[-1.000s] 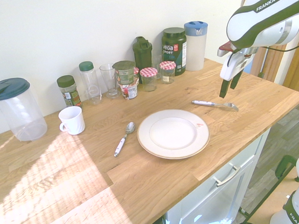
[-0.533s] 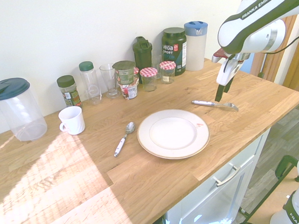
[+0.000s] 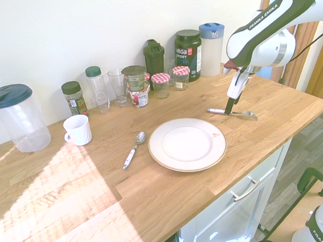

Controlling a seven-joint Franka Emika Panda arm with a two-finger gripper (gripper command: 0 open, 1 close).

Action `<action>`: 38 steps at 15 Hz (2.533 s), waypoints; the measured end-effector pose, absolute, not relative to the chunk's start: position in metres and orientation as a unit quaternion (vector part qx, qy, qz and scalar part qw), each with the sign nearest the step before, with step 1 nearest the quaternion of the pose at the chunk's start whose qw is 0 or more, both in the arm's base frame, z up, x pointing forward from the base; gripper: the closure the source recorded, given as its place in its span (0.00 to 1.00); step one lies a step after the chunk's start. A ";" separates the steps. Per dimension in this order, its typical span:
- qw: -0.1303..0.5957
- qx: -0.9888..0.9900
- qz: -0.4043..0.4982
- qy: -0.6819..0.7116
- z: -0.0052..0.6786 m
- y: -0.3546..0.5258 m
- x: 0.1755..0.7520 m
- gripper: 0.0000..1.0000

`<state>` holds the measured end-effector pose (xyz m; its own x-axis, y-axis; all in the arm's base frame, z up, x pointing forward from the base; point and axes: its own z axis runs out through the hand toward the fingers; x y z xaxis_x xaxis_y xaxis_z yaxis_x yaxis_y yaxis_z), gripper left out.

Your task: Put the fork into the plate

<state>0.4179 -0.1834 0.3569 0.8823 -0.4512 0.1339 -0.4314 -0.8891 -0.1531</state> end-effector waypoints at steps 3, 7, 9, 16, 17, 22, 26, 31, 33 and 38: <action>0.063 -0.970 -0.075 0.223 0.353 -0.185 0.425 1.00; 0.065 -0.971 -0.065 0.220 0.349 -0.188 0.430 1.00; 0.065 -0.971 -0.061 0.220 0.347 -0.188 0.431 1.00; 0.062 -0.973 -0.051 0.217 0.332 -0.189 0.434 1.00; 0.061 -0.973 -0.051 0.217 0.332 -0.189 0.435 1.00; 0.060 -0.974 -0.051 0.214 0.332 -0.188 0.436 1.00; 0.056 -0.974 -0.055 0.211 0.336 -0.189 0.435 1.00; 0.052 -0.976 -0.075 0.195 0.370 -0.179 0.432 1.00; 0.043 -0.979 -0.078 0.185 0.381 -0.156 0.436 1.00; 0.009 -0.984 -0.082 0.159 0.396 -0.062 0.439 1.00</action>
